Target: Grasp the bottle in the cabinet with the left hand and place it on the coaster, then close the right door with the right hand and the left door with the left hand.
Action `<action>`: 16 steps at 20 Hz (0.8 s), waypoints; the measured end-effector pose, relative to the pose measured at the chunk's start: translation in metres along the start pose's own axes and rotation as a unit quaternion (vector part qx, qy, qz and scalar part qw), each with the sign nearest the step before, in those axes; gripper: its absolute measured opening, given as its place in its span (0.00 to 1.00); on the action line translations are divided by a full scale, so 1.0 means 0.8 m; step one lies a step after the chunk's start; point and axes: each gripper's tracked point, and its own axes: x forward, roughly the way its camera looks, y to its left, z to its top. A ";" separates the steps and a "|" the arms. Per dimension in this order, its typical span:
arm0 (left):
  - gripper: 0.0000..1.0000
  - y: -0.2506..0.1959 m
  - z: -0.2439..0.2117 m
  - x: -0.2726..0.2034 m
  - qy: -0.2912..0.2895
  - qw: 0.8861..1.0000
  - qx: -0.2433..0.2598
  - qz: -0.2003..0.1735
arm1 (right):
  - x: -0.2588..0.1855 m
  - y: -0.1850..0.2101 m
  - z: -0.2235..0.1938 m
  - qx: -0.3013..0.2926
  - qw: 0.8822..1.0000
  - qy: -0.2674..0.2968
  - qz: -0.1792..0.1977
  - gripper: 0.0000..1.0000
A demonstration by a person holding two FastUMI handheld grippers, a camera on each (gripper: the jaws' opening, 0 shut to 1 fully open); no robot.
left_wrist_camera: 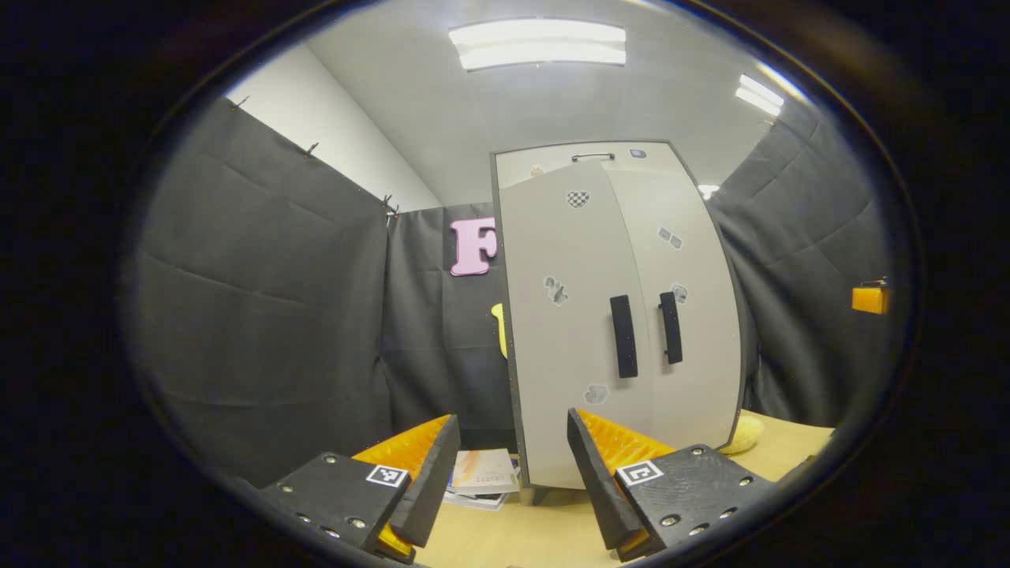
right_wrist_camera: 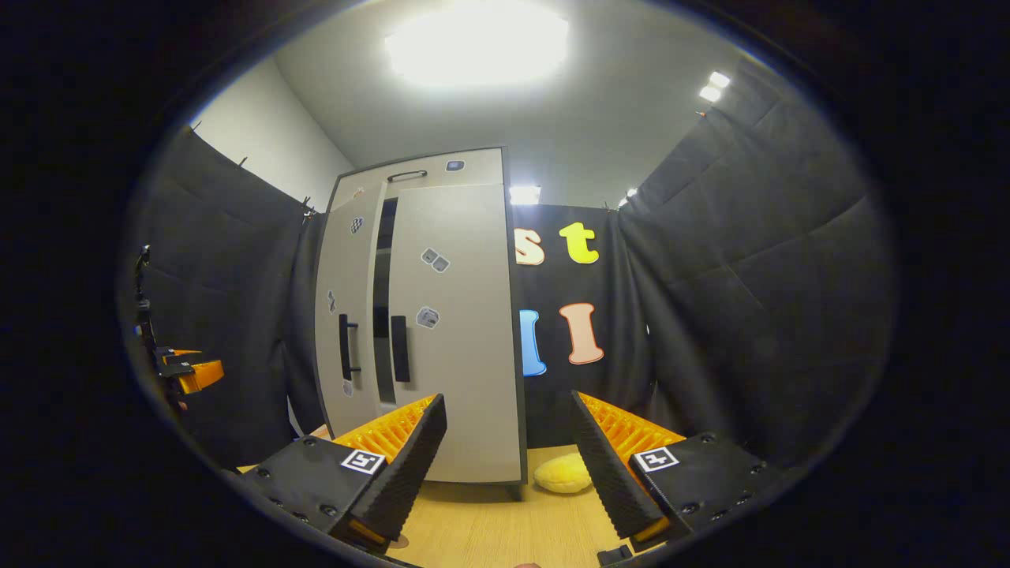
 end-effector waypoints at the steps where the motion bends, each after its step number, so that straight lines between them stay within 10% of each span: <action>1: 0.87 0.000 -0.001 0.000 0.001 1.000 0.001 0.000 | -0.002 0.003 0.001 0.003 1.000 0.000 0.000 0.99; 16: 0.80 0.005 -0.005 -0.004 0.003 1.000 0.001 0.006 | 0.000 0.019 0.007 -0.010 1.000 -0.007 -0.010 0.99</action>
